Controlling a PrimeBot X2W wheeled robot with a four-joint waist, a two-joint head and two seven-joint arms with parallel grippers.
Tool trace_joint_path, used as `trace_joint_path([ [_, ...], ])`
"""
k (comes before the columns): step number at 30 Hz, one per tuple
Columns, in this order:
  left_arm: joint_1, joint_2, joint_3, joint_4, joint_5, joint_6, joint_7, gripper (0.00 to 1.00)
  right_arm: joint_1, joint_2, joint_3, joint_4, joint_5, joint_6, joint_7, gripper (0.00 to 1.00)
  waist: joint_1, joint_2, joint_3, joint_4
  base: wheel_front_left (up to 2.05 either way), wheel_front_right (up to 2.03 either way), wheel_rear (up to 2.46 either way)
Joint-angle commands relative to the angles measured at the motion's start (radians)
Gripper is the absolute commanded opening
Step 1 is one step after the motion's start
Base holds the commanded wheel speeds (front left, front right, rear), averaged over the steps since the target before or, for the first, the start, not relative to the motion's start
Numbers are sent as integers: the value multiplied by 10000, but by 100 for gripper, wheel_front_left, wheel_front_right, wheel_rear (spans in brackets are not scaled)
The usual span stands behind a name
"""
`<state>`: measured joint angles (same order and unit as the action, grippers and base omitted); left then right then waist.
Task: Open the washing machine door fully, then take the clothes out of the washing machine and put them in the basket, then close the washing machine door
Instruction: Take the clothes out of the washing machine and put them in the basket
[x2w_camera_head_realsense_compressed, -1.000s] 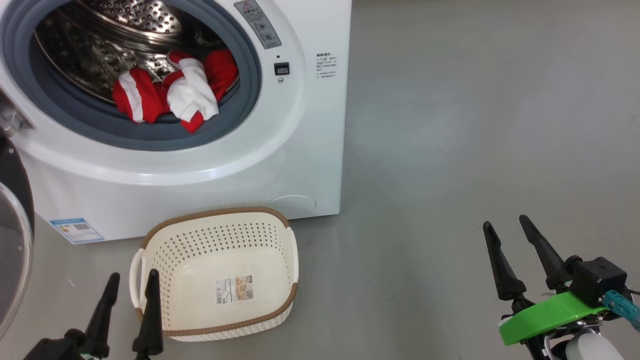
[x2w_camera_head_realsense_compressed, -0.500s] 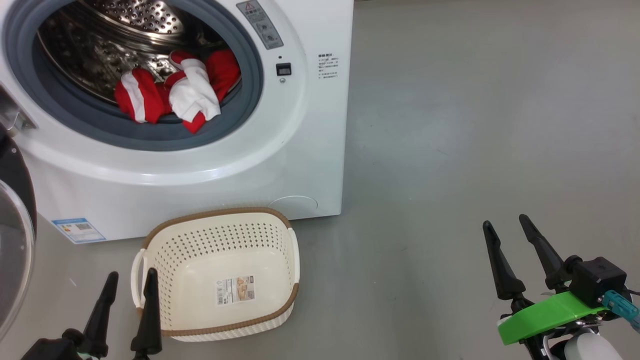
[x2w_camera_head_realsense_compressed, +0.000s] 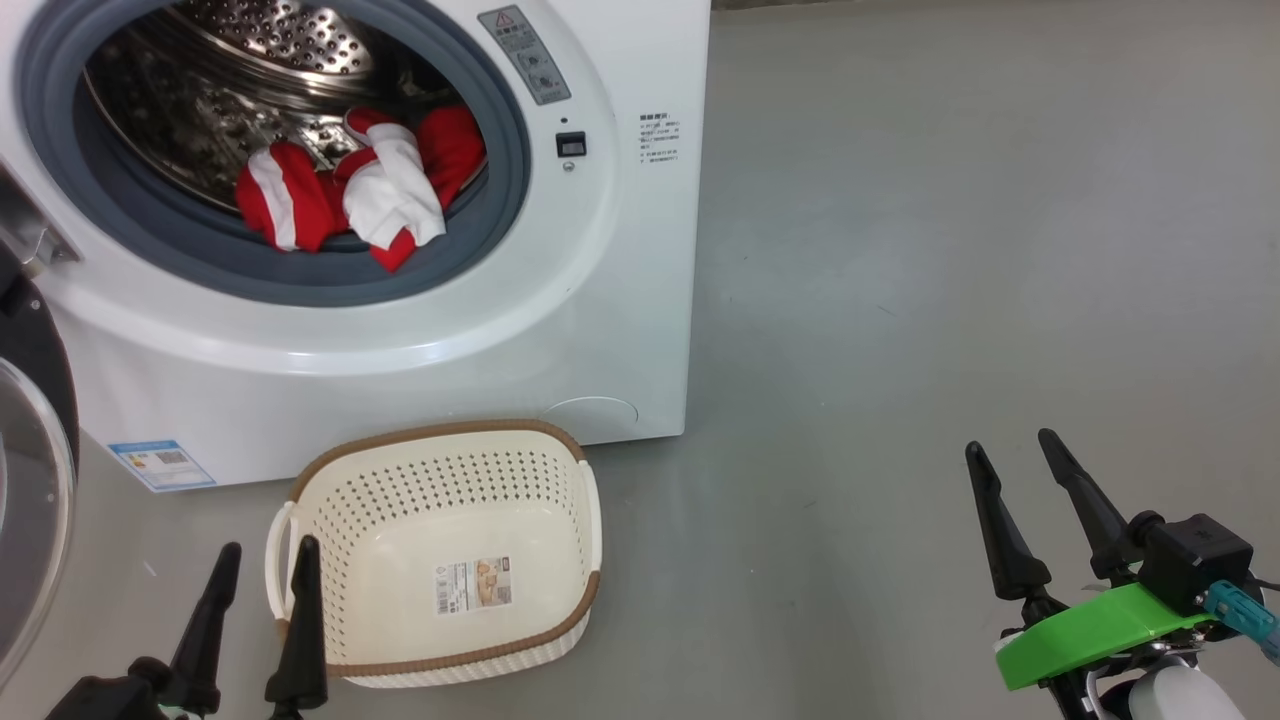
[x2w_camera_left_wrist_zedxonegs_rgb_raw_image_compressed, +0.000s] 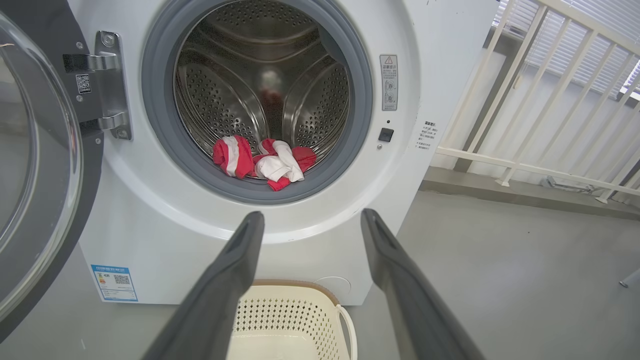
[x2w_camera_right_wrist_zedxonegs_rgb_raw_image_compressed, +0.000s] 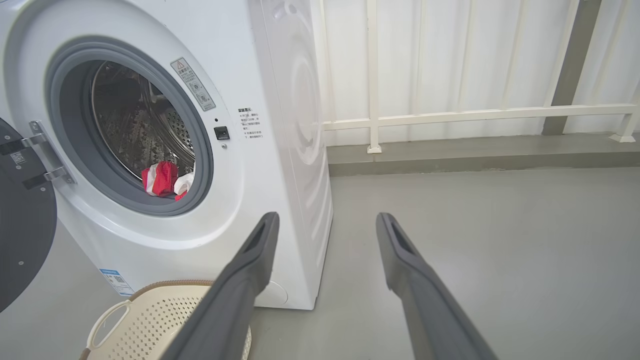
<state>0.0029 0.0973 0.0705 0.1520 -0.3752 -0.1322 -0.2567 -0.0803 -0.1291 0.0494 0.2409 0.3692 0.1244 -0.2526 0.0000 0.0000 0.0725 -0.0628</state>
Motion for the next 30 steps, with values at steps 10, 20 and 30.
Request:
trace_joint_path([
  [10,-155,249,230,-323,-166,15,-51,100,-7,-131,270,-277,-41,63,-92,100,0,0,58,22,82,-82,0],
  [20,-261,256,294,-298,-146,15,-51,100,-58,-128,304,-271,-24,63,-92,100,0,0,160,37,90,-90,0],
  [30,-301,220,386,-244,24,15,-51,100,-89,-120,309,-281,-15,63,-92,100,0,0,183,59,39,-39,0],
])
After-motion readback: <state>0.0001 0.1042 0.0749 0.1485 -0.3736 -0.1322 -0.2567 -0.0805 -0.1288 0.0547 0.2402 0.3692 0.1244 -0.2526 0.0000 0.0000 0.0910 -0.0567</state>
